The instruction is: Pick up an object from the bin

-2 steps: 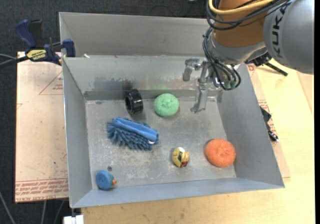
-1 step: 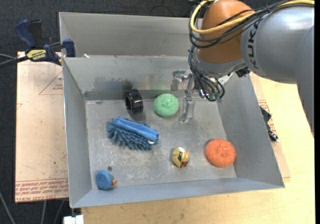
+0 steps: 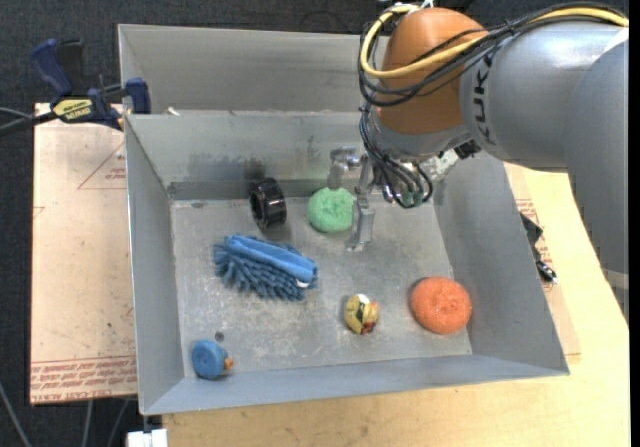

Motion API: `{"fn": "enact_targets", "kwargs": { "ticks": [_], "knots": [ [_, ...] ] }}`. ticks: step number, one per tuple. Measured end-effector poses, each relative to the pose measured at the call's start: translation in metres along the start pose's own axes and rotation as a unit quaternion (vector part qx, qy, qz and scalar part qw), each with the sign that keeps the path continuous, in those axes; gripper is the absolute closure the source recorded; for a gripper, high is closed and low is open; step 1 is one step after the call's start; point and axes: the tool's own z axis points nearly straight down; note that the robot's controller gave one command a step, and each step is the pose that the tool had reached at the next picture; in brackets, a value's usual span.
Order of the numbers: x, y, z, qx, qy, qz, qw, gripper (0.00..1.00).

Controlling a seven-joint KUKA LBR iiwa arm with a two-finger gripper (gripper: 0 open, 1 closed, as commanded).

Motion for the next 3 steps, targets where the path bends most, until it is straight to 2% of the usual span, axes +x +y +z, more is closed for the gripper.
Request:
{"fn": "enact_targets", "kwargs": {
  "ticks": [1,2,3],
  "knots": [
    [-0.007,0.0,-0.012,-0.001,-0.0061,0.047,0.9989,0.0],
    [-0.006,-0.005,0.055,0.0,-0.0052,0.053,0.9986,0.0],
    [-0.012,-0.007,0.068,-0.002,-0.0139,0.041,0.999,1.0]
  ]
}}
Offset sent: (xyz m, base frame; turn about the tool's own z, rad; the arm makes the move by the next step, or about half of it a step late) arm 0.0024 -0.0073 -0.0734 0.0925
